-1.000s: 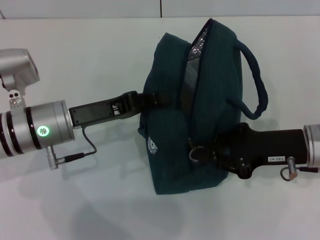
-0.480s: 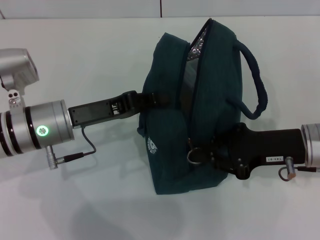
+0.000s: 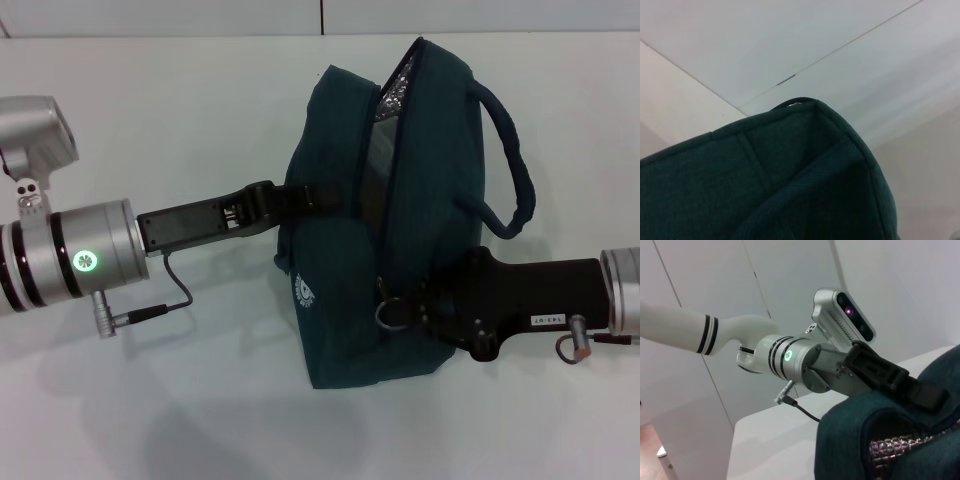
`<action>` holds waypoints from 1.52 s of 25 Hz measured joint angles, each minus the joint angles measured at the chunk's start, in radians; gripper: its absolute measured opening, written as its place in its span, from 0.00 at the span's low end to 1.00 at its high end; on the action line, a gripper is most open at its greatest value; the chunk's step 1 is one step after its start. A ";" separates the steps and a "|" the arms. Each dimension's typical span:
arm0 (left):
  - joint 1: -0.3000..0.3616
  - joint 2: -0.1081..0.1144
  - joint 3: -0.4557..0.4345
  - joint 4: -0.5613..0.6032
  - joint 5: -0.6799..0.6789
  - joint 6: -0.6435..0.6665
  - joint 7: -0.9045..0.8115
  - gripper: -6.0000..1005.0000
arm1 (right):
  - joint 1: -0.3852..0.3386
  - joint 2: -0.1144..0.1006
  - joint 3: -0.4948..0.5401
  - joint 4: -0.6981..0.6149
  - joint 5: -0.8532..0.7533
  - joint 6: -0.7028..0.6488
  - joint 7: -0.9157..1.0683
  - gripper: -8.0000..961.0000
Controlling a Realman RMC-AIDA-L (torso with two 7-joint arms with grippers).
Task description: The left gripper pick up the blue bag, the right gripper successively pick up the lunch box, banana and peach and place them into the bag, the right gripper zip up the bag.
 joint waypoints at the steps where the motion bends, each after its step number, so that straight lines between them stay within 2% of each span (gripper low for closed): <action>1: 0.000 0.000 0.000 0.000 0.000 0.000 0.000 0.05 | 0.000 0.000 -0.002 -0.002 0.000 -0.001 -0.003 0.12; 5: 0.001 0.000 0.003 0.001 0.000 0.000 0.000 0.05 | 0.001 0.000 -0.004 -0.005 0.000 -0.005 -0.018 0.12; 8: 0.001 0.000 0.004 0.000 0.000 0.000 0.002 0.05 | 0.001 0.000 -0.004 -0.005 0.000 -0.006 -0.020 0.02; 15: 0.022 0.000 -0.001 -0.001 -0.012 0.011 0.071 0.05 | -0.016 -0.007 0.055 -0.023 0.000 -0.070 -0.018 0.02; 21: 0.026 0.003 -0.008 0.000 -0.013 0.007 0.106 0.15 | -0.065 -0.010 0.120 -0.094 0.000 -0.131 -0.014 0.02; 25: 0.030 0.001 -0.040 0.000 -0.013 0.010 0.153 0.26 | -0.076 -0.009 0.126 -0.124 0.013 -0.144 -0.014 0.02; 29: 0.044 0.000 -0.057 -0.001 -0.049 0.012 0.232 0.38 | -0.057 -0.006 0.122 -0.124 0.052 -0.153 -0.022 0.02; 38: 0.094 0.000 -0.056 -0.009 -0.161 0.016 0.409 0.80 | -0.006 -0.003 0.124 -0.160 0.177 -0.138 -0.038 0.02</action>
